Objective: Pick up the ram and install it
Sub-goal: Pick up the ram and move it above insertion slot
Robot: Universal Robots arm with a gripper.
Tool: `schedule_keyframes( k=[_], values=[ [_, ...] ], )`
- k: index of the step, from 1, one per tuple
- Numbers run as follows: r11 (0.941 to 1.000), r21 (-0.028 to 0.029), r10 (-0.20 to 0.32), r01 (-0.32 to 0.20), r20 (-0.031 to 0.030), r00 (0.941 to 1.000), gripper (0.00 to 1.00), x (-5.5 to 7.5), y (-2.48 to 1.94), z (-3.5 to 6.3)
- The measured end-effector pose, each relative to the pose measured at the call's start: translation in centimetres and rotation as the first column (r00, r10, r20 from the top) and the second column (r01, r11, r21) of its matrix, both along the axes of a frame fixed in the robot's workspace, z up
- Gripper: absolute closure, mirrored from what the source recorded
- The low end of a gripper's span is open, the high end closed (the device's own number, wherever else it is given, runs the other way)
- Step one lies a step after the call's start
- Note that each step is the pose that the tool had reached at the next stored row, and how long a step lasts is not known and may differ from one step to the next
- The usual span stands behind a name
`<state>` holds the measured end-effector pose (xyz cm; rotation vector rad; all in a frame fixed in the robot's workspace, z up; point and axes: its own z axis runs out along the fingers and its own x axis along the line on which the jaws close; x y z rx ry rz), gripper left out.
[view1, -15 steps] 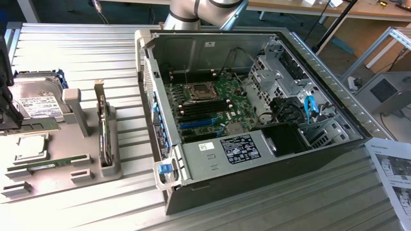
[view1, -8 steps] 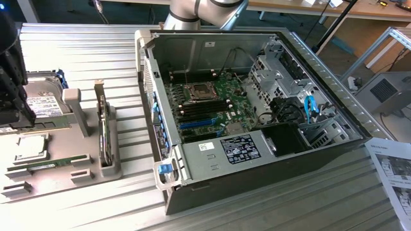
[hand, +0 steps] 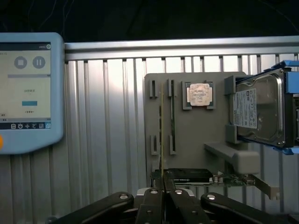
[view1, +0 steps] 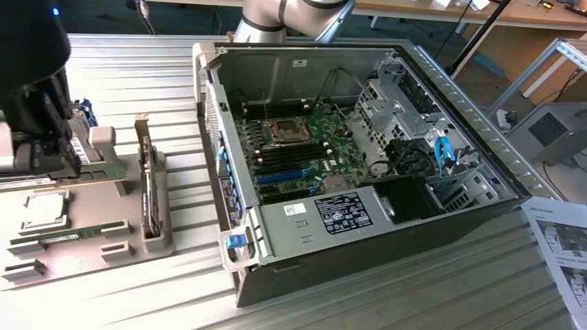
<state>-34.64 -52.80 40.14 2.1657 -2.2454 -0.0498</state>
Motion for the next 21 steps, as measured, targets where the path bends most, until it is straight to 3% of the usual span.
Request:
schedule_keyframes(
  k=[21],
  values=[
    [1.0000, -0.0001, 0.000, 0.000, -0.0019, 1.0000, 0.88, 6.5, 0.00, 0.01]
  ],
)
